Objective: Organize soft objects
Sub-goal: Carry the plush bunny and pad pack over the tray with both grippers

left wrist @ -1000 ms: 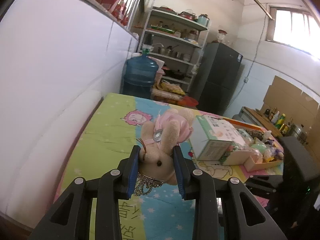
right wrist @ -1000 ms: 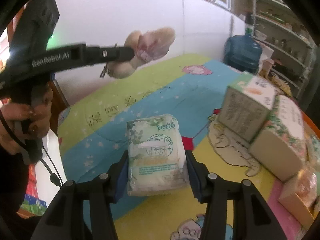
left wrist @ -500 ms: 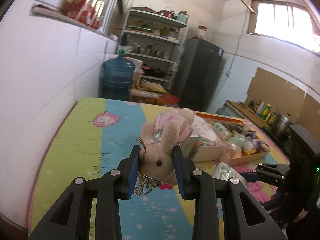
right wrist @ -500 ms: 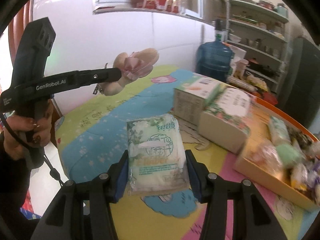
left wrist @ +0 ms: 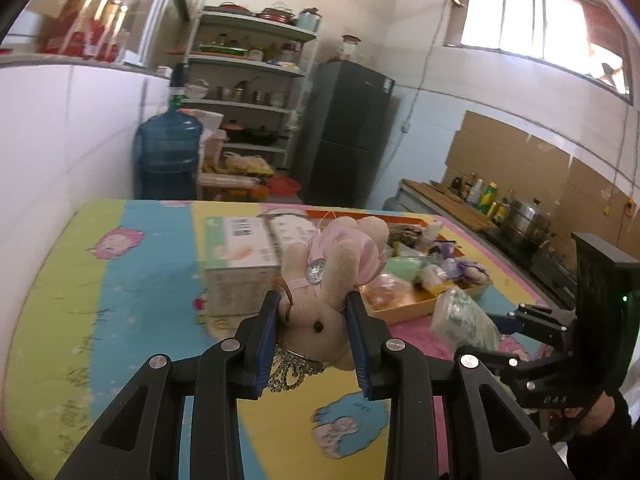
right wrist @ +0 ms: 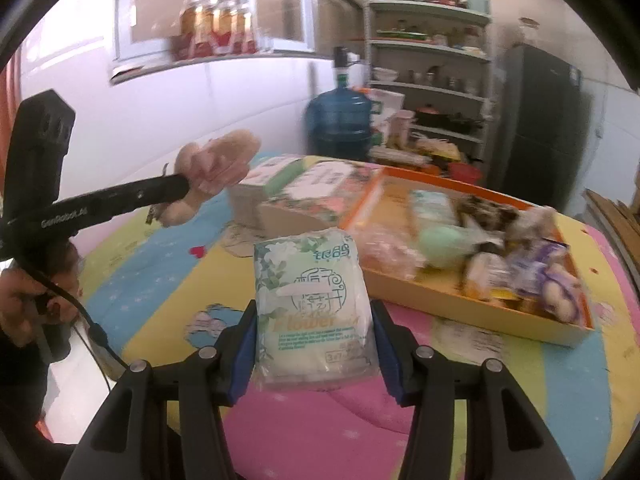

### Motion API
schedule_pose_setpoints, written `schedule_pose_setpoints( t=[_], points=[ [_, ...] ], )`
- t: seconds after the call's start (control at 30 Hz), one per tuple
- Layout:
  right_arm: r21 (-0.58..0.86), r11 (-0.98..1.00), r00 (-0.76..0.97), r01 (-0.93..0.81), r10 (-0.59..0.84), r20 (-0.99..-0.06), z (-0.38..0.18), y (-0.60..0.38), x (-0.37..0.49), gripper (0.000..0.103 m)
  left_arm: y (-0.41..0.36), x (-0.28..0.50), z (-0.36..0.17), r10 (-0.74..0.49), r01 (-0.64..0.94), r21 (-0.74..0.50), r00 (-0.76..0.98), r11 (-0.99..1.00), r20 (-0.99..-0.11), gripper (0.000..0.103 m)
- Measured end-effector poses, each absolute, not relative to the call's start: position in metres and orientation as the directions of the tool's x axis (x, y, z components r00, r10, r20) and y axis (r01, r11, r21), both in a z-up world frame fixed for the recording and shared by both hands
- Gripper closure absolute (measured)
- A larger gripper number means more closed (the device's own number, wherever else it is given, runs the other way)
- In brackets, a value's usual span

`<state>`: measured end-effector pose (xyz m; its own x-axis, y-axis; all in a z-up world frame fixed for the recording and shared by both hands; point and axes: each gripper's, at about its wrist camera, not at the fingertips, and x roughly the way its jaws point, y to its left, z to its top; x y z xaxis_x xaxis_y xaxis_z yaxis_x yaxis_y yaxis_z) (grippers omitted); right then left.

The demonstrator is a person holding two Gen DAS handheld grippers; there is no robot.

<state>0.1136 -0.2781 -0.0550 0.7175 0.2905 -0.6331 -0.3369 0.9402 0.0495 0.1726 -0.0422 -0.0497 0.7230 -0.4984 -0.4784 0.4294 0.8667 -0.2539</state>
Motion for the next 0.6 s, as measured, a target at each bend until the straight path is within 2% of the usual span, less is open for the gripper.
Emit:
schedule_pose_setpoints(
  t=[0.6],
  points=[
    [0.049, 0.982, 0.805, -0.180, 0.176, -0.567, -0.042, -0.378, 0.109, 0.050, -0.156, 0.197, -0.042, -0.560, 0.531, -0.214, 0.666, 0.820, -0.494, 0.069]
  ],
)
